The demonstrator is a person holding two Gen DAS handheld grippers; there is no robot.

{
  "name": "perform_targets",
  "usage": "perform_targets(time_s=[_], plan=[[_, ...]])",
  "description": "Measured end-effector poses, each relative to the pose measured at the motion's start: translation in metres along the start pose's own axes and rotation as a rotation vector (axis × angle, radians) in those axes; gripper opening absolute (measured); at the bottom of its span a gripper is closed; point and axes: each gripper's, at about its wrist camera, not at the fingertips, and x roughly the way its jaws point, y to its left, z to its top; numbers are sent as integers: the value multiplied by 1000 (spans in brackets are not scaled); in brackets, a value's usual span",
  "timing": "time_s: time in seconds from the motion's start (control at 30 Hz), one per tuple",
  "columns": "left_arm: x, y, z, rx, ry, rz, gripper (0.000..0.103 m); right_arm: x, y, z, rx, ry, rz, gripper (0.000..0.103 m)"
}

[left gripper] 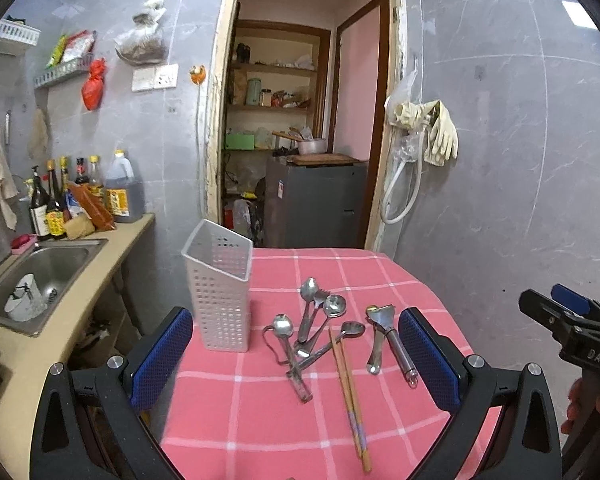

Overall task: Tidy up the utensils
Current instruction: 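Move the left tool to the wooden chopsticks while the right tool approaches the metal peeler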

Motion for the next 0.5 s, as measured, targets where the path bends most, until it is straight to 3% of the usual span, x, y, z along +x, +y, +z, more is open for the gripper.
perform_targets(time_s=[0.33, 0.4, 0.47, 0.5], plan=[[94, -27, -1, -3, 122, -50, 102, 123, -30, 16, -43, 161, 150, 102], [114, -32, -4, -4, 161, -63, 95, 148, -33, 15, -38, 208, 186, 101], [132, -36, -8, -4, 204, -75, 88, 168, -33, 12, -27, 244, 217, 94], [140, -38, -11, -7, 229, -83, 83, 180, -33, 11, -18, 267, 233, 85]])
